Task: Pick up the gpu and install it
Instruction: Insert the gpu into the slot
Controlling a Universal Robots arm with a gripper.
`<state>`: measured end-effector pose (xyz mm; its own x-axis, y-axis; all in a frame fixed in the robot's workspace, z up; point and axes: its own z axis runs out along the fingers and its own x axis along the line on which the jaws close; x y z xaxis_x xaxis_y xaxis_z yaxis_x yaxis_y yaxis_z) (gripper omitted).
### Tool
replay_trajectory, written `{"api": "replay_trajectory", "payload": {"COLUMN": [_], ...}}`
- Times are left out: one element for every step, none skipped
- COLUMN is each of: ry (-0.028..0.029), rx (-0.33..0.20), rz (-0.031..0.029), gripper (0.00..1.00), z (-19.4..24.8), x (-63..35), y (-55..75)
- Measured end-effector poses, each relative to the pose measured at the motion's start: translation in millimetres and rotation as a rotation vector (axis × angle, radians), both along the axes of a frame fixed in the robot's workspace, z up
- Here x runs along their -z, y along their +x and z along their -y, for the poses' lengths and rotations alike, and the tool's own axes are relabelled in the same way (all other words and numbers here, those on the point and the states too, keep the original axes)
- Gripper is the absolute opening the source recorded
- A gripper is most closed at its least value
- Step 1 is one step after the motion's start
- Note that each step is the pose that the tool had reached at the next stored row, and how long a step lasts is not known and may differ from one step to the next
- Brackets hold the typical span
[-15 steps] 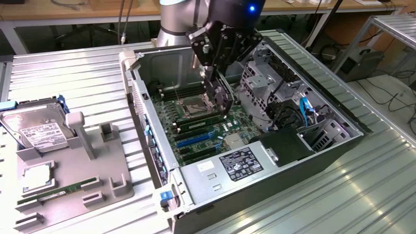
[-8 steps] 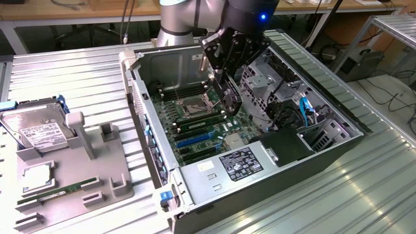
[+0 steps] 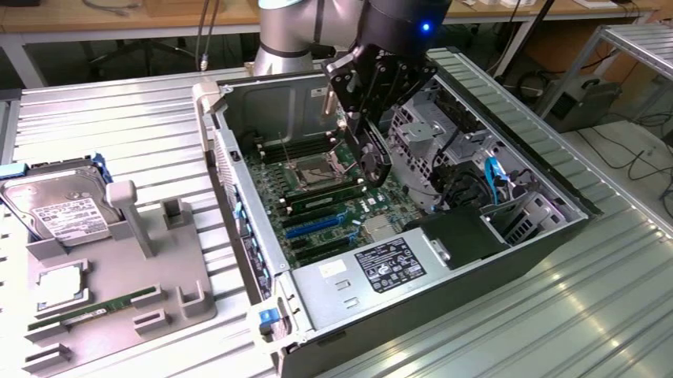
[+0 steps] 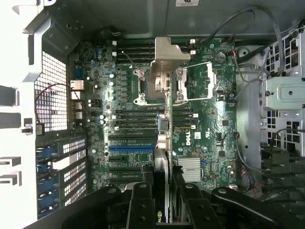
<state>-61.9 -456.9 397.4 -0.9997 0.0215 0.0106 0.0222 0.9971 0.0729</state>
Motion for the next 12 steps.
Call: {"api": "replay_trajectory", "payload": {"ry": [0.0000,0.0000,0.0000,0.0000,0.0000,0.0000,0.0000,0.0001,0.0001,0.0002,0.0000,-0.0001], "rx": [0.000,0.000,0.000,0.000,0.000,0.000,-0.001,-0.009,-0.022,-0.043,-0.067,-0.087], "rz": [0.0000,0.0000,0.0000,0.0000,0.0000,0.0000,0.0000,0.0000,0.0000,0.0001,0.0001,0.0003], "gripper": [0.26,0.26,0.26,0.26,0.26,0.26,0.26,0.26,0.26,0.26,0.26,0.26], "z": [0.0,0.0,0.0,0.0,0.0,0.0,0.0,0.0,0.0,0.0,0.0,0.0], "x": [0.0,0.0,0.0,0.0,0.0,0.0,0.0,0.1,0.2,0.5,0.7,0.9], "y": [0.0,0.0,0.0,0.0,0.0,0.0,0.3,1.5,1.7,1.6,1.7,1.7]}}
